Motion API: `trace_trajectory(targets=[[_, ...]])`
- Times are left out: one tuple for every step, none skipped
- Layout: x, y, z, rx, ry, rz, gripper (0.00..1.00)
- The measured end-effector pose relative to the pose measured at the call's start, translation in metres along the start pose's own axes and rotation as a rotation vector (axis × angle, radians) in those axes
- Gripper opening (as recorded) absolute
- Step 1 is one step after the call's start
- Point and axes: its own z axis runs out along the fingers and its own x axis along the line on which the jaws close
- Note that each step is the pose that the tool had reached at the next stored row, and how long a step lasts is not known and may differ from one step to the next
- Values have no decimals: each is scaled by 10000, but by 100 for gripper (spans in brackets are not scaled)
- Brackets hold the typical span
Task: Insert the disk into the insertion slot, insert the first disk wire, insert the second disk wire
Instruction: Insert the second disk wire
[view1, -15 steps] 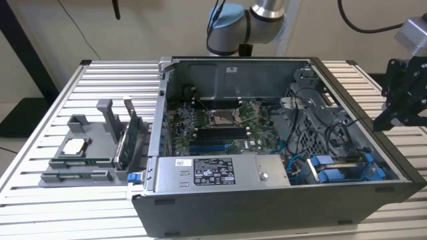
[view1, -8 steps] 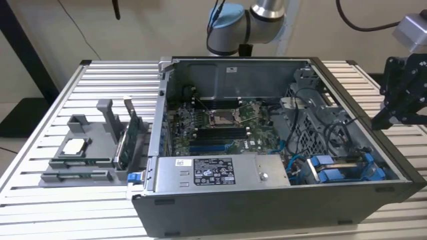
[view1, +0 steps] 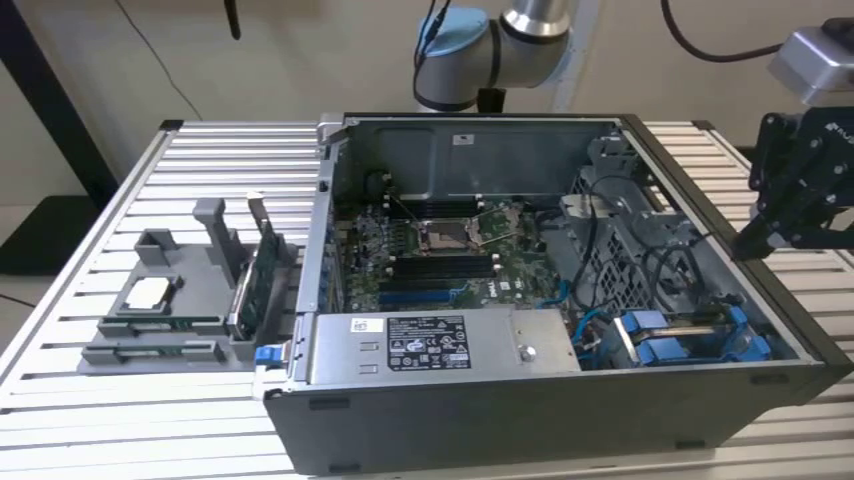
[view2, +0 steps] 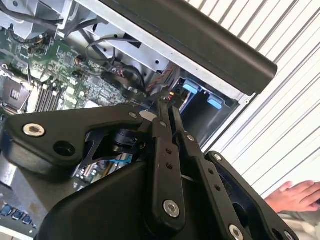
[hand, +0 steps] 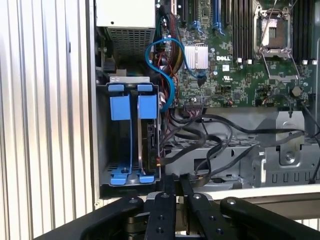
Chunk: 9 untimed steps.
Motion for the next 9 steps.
trace_trajectory(targets=[[1,16,0,14,0,-2,16],[1,31,1,27,-1,-3,16],[1,44,0,38,0,-5,16],[2,59,1,48,-2,-6,16],[3,74,2,56,-1,-7,16],[3,93,1,70,-1,-9,16],[4,119,2,91,-2,-11,16],[5,143,3,113,-3,-14,16],[6,170,4,136,-4,-17,16]])
